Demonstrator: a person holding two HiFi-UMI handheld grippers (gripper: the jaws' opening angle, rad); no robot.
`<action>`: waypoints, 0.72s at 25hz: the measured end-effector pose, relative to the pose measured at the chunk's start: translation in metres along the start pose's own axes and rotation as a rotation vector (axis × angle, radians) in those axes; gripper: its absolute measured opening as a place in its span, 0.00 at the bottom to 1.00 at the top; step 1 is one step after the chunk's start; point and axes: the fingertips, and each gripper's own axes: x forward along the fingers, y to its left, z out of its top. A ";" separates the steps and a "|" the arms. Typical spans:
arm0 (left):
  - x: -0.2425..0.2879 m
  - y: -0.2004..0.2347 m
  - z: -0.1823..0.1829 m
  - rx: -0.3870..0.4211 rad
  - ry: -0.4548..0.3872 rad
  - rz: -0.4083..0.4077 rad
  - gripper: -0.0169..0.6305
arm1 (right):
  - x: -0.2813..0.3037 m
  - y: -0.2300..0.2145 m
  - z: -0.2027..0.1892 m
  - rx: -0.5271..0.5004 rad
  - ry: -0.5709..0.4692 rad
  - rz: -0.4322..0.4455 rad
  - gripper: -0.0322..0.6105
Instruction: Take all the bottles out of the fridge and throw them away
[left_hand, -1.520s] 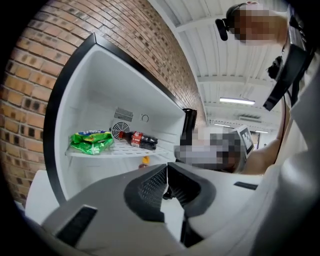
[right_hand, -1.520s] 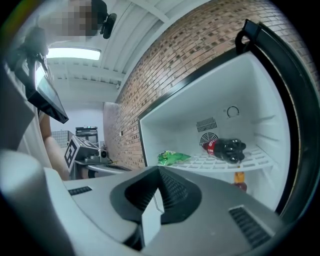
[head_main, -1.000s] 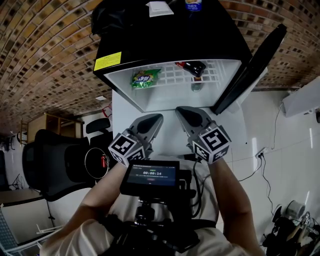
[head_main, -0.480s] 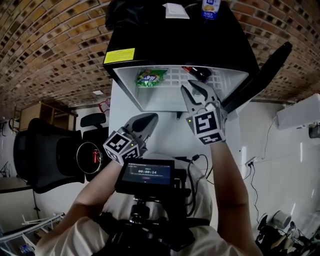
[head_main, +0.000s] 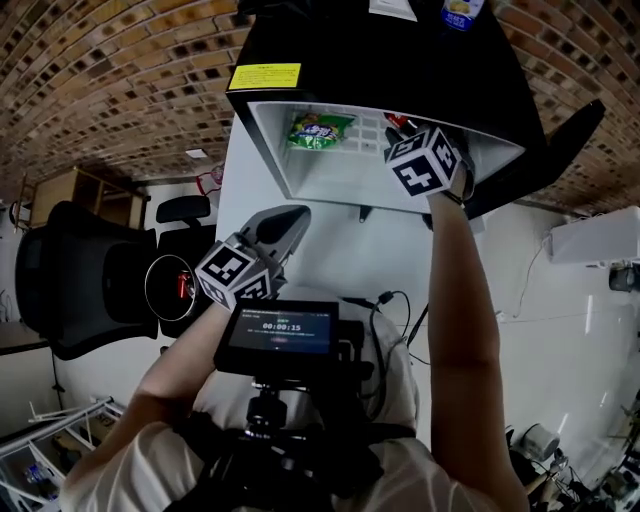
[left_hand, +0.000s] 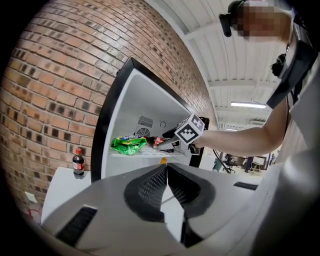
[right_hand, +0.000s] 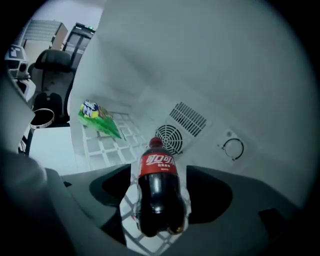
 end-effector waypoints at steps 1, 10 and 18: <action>-0.002 0.001 0.000 -0.004 0.002 0.006 0.04 | 0.006 -0.004 -0.004 -0.011 0.028 -0.001 0.60; -0.014 0.023 0.001 -0.035 0.005 0.069 0.04 | 0.024 0.000 -0.014 0.073 0.076 0.198 0.55; -0.015 0.023 -0.001 -0.037 0.011 0.079 0.04 | 0.012 0.012 -0.001 -0.091 -0.004 0.122 0.54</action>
